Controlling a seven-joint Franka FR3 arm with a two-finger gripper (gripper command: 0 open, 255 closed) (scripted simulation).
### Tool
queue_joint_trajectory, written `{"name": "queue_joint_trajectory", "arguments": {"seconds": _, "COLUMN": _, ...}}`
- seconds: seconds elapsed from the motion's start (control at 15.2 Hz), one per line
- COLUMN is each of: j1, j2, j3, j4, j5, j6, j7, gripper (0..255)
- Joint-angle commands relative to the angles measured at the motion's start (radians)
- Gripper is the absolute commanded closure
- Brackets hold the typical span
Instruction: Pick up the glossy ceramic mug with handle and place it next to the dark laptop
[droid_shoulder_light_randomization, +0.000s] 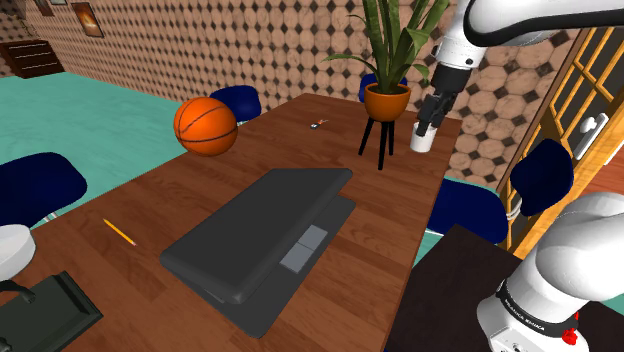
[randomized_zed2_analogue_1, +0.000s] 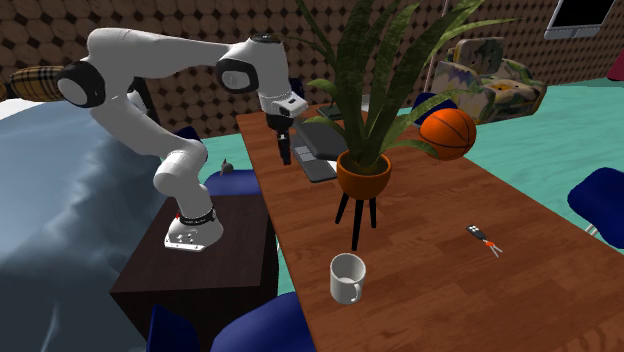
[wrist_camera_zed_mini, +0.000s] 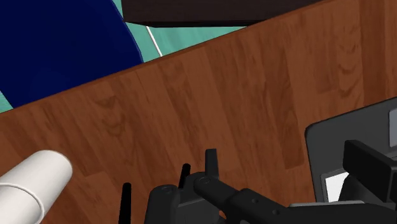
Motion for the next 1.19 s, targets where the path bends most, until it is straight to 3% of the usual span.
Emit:
{"name": "queue_joint_trajectory", "arguments": {"seconds": 0.0, "j1": -0.012, "j2": 0.046, "j3": -0.024, "j4": 0.007, "j5": -0.020, "j6": 0.045, "j7": -0.026, "gripper": 0}}
{"name": "queue_joint_trajectory", "arguments": {"seconds": 0.59, "j1": -0.054, "j2": 0.285, "j3": -0.136, "j4": 0.068, "j5": -0.074, "j6": 0.254, "j7": -0.140, "gripper": 0}}
{"name": "queue_joint_trajectory", "arguments": {"seconds": 1.12, "j1": -0.079, "j2": 0.536, "j3": -0.231, "j4": 0.199, "j5": -0.049, "j6": 0.401, "j7": -0.255, "gripper": 0}}
